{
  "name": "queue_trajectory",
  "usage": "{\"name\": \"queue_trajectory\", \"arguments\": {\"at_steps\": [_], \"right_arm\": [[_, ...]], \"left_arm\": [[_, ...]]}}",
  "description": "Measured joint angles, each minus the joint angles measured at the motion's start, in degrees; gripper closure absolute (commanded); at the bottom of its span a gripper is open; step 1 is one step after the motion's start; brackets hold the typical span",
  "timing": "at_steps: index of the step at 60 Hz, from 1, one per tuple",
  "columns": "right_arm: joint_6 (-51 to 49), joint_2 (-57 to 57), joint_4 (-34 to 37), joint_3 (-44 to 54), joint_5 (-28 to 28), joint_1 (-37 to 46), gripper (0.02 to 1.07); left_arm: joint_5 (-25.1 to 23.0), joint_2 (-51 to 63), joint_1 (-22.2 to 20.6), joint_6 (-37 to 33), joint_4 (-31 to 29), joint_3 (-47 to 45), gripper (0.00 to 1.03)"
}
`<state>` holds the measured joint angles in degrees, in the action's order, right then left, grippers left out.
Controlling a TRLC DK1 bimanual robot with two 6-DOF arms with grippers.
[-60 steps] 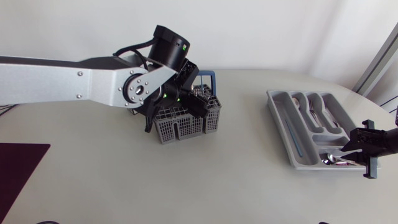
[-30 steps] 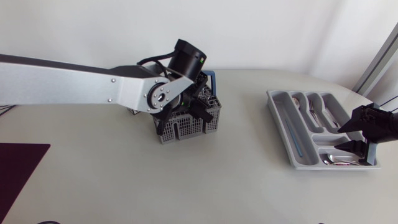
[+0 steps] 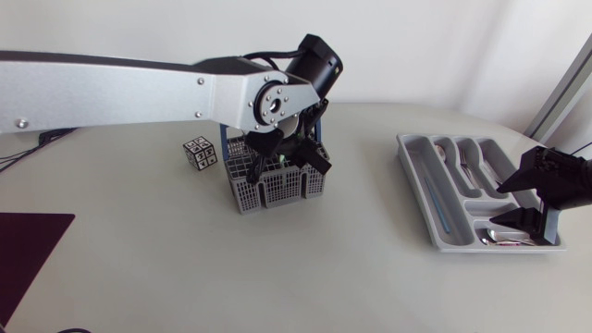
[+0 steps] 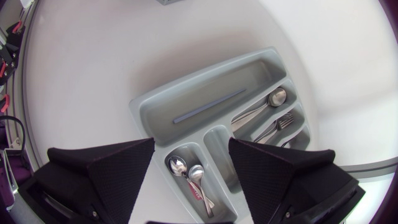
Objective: Transfer all utensils from the basket to the drawer tray.
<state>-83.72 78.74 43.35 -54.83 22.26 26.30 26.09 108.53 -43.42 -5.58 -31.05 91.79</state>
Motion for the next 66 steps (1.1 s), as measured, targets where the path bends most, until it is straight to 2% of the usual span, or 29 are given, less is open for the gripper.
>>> {"name": "queue_trajectory", "arguments": {"at_steps": [36,44,52,66], "right_arm": [[2.49,-3.50,-0.02,6.19,-0.07,-4.76,0.20],[3.08,-4.55,-0.07,6.69,-0.46,-5.68,0.20],[3.69,-5.38,-0.70,7.98,-1.07,-6.49,0.20],[4.50,-6.32,-1.20,8.90,-1.33,-7.89,0.20]], "left_arm": [[3.65,4.98,1.92,1.09,0.96,-0.02,0.75],[4.33,5.97,2.38,1.09,3.45,-0.02,0.83],[4.68,5.97,2.54,1.07,5.79,-0.37,0.99],[4.79,4.70,2.54,1.07,9.62,-3.69,1.00]]}}
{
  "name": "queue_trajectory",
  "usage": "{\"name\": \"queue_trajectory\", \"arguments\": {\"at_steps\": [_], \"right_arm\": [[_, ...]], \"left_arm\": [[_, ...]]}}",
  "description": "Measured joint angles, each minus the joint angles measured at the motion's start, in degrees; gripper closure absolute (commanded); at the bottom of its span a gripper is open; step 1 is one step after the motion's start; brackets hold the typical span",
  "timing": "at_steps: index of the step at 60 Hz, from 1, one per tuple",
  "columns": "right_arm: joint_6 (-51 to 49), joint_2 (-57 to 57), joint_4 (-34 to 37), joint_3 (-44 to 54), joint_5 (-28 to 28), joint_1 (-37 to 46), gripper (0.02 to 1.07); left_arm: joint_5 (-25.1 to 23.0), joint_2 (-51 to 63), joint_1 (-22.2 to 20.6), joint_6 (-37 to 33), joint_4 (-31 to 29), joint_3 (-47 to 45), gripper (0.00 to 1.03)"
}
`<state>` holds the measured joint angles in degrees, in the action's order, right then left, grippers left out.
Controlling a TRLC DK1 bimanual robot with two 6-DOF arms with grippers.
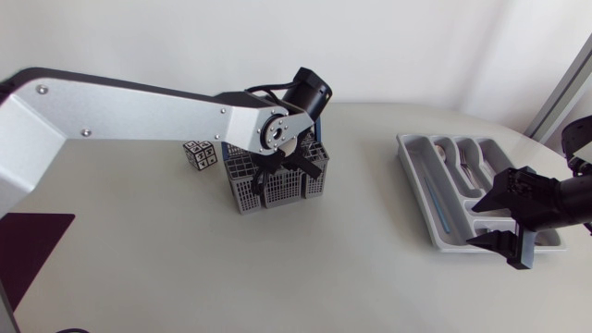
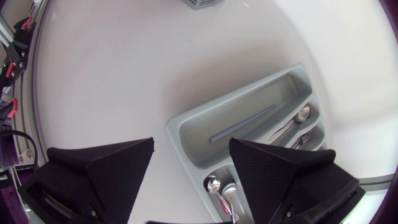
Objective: Transfer all utensils from the basket to the drawer tray.
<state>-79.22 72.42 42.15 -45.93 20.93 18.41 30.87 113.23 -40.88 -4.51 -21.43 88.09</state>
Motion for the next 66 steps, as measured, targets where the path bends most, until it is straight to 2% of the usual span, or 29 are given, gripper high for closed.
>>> {"name": "queue_trajectory", "arguments": {"at_steps": [22,43,53,58,66], "right_arm": [[2.71,-3.13,-0.37,1.70,-1.29,-4.15,0.20],[6.03,-7.52,-0.31,3.32,-1.68,-8.98,0.20],[8.26,-9.14,-0.31,3.74,-1.70,-11.28,0.20],[9.90,-10.12,-0.33,3.74,-1.66,-12.76,0.20],[14.71,-12.48,-0.98,3.74,-0.28,-16.44,0.20]], "left_arm": [[1.31,-5.77,-0.66,-2.01,1.01,-4.63,1.00],[7.15,-13.31,-4.33,-9.25,8.15,-10.14,1.00],[10.03,-17.29,-7.08,-15.41,14.14,-14.12,1.00],[10.82,-18.51,-8.28,-18.67,17.49,-16.11,1.00],[11.23,-20.76,-8.74,-21.16,18.56,-17.14,0.99]]}}
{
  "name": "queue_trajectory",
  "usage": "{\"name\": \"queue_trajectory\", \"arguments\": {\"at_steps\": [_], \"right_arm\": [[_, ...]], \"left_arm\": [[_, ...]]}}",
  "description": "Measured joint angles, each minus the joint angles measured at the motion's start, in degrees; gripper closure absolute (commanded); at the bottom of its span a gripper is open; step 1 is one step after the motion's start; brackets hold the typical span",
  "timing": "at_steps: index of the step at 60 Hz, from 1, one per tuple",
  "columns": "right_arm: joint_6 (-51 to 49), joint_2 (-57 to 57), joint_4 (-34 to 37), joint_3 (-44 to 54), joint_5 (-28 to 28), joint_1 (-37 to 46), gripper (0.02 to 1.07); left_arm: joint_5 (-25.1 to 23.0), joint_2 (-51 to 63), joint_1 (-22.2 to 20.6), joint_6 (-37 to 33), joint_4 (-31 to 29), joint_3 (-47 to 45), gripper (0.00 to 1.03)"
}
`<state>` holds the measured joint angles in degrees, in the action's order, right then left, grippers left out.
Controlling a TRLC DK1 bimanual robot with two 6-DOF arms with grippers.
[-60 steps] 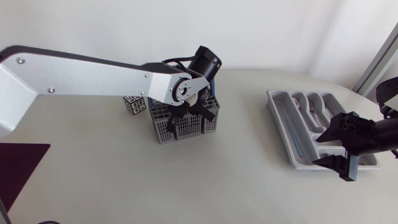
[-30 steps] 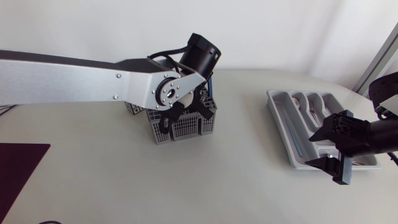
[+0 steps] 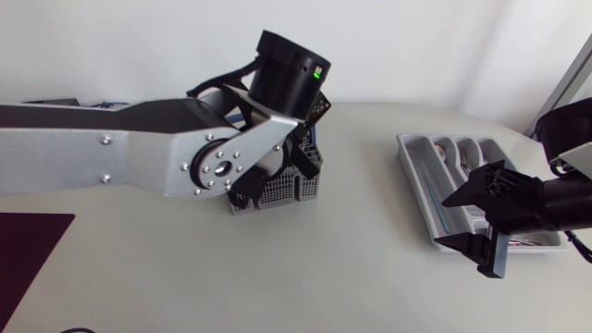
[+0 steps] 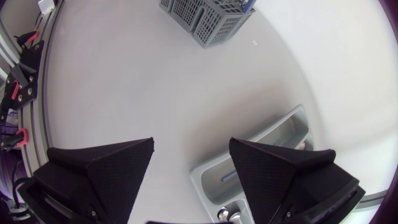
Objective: Transfer all utensils from the basket to the drawer tray.
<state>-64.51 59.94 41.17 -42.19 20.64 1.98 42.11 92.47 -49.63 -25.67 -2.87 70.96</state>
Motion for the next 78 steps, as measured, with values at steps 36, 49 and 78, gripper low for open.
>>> {"name": "queue_trajectory", "arguments": {"at_steps": [36,49,78], "right_arm": [[35.30,-0.59,-17.94,-5.35,3.61,-21.38,0.20],[40.74,5.05,-22.29,-8.13,3.80,-24.00,0.20],[42.47,12.61,-25.35,-11.76,3.43,-26.67,0.69]], "left_arm": [[-32.26,-6.21,1.46,20.20,-17.29,7.85,1.00],[-47.28,-3.06,5.97,26.38,-22.27,12.15,1.00],[-56.76,0.09,9.03,29.99,-25.40,13.97,1.00]]}}
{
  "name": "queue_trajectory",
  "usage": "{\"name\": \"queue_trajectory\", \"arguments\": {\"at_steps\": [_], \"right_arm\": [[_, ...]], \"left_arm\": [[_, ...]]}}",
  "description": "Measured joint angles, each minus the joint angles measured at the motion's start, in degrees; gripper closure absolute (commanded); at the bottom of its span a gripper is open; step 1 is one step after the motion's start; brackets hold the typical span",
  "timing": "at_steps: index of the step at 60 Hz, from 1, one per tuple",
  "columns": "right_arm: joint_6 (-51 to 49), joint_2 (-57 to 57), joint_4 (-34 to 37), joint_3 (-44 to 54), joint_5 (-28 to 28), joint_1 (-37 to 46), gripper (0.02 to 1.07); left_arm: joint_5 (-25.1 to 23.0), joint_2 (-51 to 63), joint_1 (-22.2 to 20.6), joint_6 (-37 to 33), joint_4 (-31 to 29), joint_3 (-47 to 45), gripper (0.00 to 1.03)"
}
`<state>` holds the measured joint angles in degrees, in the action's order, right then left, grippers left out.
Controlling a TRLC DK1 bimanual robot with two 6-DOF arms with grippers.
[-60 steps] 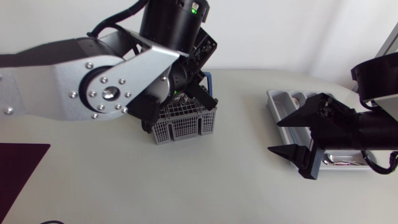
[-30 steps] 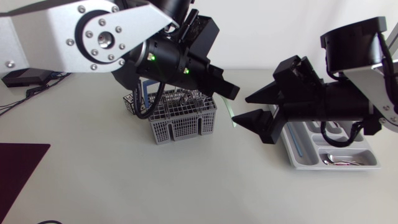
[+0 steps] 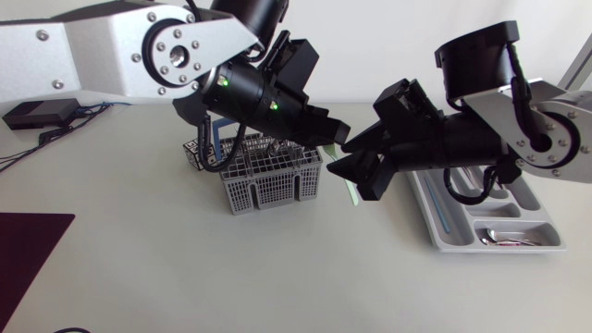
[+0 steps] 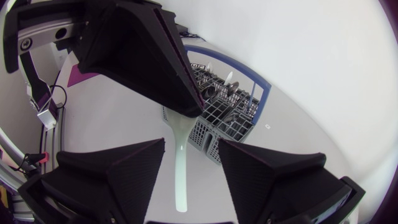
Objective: Transfer all utensils from the basket to the drawer tray.
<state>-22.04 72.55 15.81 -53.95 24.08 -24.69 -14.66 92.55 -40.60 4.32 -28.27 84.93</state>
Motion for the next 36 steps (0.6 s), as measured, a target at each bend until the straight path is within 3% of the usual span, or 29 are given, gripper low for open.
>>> {"name": "queue_trajectory", "arguments": {"at_steps": [9,19,25,36], "right_arm": [[-0.04,0.44,-0.33,-0.04,-0.09,-0.37,0.99],[-0.26,1.11,0.04,-0.07,0.79,-0.77,1.01],[-0.26,1.18,0.33,-0.07,0.85,-0.83,1.01],[-1.62,1.18,1.44,-0.04,1.03,-1.09,1.01]], "left_arm": [[-0.46,0.00,0.04,0.22,-0.02,0.00,1.00],[-0.52,0.00,0.15,0.22,-0.07,0.04,0.99],[-0.55,-0.02,0.15,0.22,-0.28,0.33,0.86],[-0.59,-0.02,0.15,0.20,-0.70,2.08,0.43]]}}
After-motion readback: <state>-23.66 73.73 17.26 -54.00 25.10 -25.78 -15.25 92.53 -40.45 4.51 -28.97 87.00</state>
